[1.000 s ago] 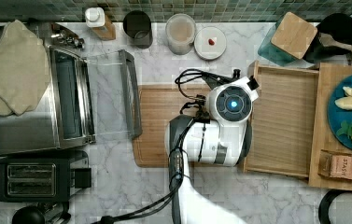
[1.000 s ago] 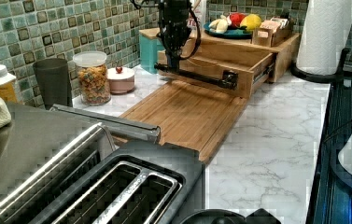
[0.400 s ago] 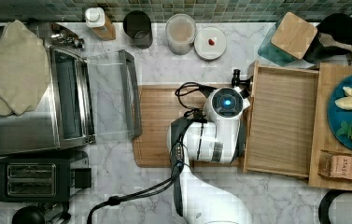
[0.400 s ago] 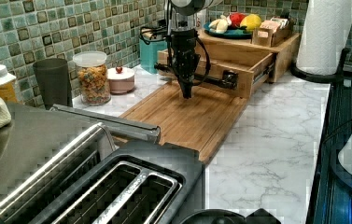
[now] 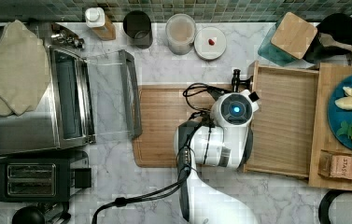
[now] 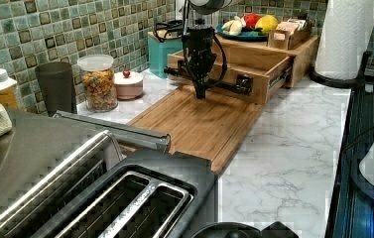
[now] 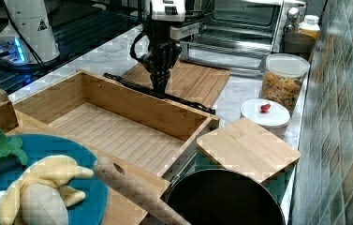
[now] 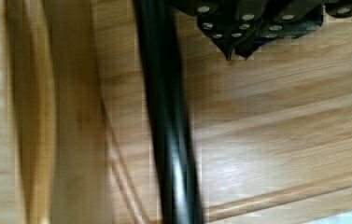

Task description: Close the drawer.

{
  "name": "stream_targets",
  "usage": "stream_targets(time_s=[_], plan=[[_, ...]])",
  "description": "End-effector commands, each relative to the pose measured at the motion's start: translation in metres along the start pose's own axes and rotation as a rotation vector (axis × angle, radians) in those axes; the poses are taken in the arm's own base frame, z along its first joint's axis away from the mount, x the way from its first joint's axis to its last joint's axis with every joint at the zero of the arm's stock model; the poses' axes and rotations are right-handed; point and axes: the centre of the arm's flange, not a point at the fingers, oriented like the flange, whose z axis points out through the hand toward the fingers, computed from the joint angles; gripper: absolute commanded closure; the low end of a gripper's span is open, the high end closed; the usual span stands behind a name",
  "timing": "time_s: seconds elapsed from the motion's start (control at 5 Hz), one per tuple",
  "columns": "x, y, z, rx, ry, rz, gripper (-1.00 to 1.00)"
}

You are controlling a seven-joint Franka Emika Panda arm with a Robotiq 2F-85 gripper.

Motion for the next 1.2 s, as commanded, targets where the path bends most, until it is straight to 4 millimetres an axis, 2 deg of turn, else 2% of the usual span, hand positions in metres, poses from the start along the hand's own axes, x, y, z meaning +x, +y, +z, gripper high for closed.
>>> stream_targets(time_s=[0.2, 0.4, 0.6, 0.8, 1.0, 1.2], plan=[[0.016, 0.114, -0.054, 0.023, 0.246, 0.039, 1.0], [0.024, 0.148, -0.073, -0.04, 0.197, 0.06, 1.0], [0.032, 0.202, -0.078, -0.055, 0.15, 0.073, 1.0], [0.036, 0.258, -0.082, -0.065, 0.182, 0.087, 1.0], [0.035, 0.308, -0.091, -0.103, 0.183, 0.084, 1.0], [0.024, 0.353, -0.096, -0.147, 0.208, 0.127, 1.0]])
